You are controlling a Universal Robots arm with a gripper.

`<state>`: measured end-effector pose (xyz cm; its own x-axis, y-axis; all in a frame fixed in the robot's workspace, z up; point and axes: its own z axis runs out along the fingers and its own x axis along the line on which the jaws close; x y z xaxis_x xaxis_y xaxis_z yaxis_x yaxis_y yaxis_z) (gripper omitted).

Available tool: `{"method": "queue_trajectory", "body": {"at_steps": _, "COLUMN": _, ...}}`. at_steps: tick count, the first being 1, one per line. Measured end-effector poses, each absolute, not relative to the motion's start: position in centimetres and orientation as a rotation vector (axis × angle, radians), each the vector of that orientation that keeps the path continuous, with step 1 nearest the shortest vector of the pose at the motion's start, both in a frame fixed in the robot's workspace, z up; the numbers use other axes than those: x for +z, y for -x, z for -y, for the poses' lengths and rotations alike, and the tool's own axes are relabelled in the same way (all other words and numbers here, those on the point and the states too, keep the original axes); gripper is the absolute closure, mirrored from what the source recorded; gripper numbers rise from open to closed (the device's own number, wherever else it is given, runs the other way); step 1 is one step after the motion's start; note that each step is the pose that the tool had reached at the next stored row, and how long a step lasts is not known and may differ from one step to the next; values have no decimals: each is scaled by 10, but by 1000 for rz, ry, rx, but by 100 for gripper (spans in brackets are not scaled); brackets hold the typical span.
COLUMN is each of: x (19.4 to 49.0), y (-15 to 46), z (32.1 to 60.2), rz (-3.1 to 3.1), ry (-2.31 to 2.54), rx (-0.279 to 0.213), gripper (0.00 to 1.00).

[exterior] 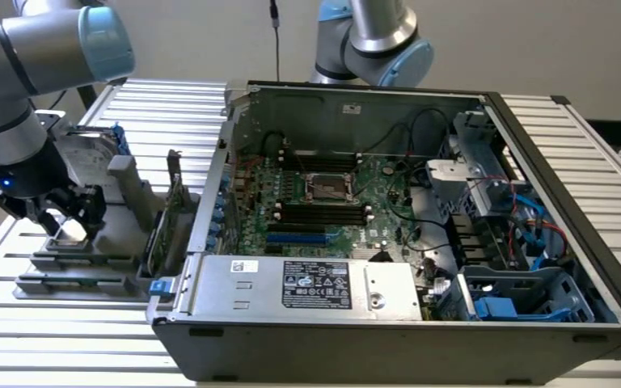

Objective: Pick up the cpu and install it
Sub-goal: 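Pick up the cpu and move it towards the insertion slot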

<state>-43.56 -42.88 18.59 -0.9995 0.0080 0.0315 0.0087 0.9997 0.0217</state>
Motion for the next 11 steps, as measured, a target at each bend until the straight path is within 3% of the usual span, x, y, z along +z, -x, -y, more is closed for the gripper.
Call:
{"method": "queue_trajectory", "body": {"at_steps": 4, "x": 186, "y": 436, "z": 429, "rz": 3110, "ry": 13, "rx": -34, "gripper": 37}}
{"method": "queue_trajectory", "body": {"at_steps": 5, "x": 186, "y": 436, "z": 429, "rz": 3110, "ry": 13, "rx": -34, "gripper": 44}}
{"method": "queue_trajectory", "body": {"at_steps": 7, "x": 186, "y": 436, "z": 429, "rz": 3110, "ry": 13, "rx": -34, "gripper": 45}}
{"method": "queue_trajectory", "body": {"at_steps": 11, "x": 186, "y": 436, "z": 429, "rz": 3110, "ry": 13, "rx": -34, "gripper": 45}}
